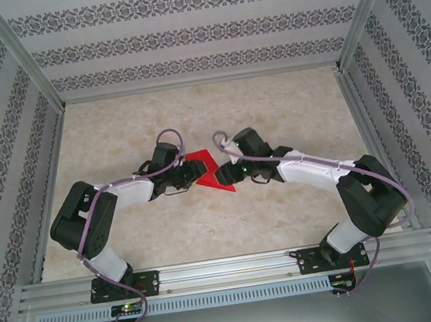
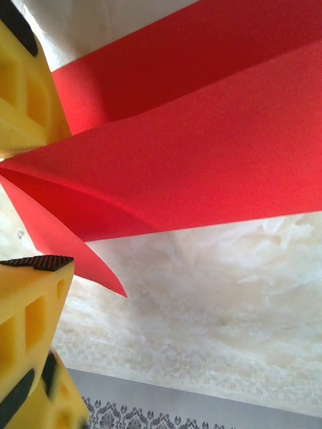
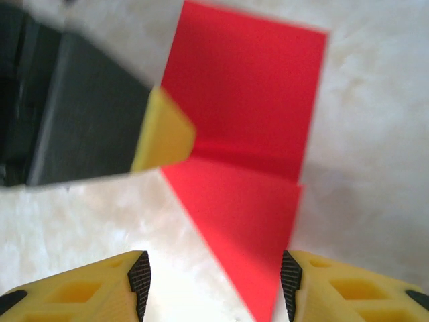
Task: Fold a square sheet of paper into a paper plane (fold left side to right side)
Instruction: Fourth fold the wing at the center of the table.
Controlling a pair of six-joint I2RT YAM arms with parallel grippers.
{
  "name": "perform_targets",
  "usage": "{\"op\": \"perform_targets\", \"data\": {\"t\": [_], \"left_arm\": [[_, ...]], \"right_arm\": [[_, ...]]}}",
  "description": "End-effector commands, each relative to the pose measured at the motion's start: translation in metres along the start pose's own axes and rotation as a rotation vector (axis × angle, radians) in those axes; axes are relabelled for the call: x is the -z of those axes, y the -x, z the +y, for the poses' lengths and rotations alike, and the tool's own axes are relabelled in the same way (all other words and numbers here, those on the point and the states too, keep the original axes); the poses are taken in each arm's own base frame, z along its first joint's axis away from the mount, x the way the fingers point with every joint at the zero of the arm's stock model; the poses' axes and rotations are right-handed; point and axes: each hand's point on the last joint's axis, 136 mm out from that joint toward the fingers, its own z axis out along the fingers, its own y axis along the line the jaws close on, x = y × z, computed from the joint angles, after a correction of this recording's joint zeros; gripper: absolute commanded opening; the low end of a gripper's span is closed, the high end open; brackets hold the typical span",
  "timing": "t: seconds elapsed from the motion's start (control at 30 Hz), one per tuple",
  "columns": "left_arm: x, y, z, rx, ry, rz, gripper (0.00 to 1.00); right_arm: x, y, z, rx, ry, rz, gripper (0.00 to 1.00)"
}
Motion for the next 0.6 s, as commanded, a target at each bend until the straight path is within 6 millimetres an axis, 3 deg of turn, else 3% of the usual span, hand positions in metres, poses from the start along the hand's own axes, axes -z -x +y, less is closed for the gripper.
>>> {"op": "perform_targets", "data": {"t": [0.0,0.3,0.57], "left_arm": [[0.008,0.009,-0.026,0.001,-0.050,-0.033,0.40],[0.007,0.013,-0.032,0.044,-0.045,-0.022,0.27],[0.007,0.013,-0.030,0.045,-0.032,-0.018,0.26]], "right_arm": [[-0.012,-0.014,0.001,0.094,-0.075,0.000,0.56],[-0.039,-0.019,0.009,0.211,-0.156,0.018,0.56],[-0.039,-0.014,-0.001,0.228,-0.226,0.002,0.55]]}}
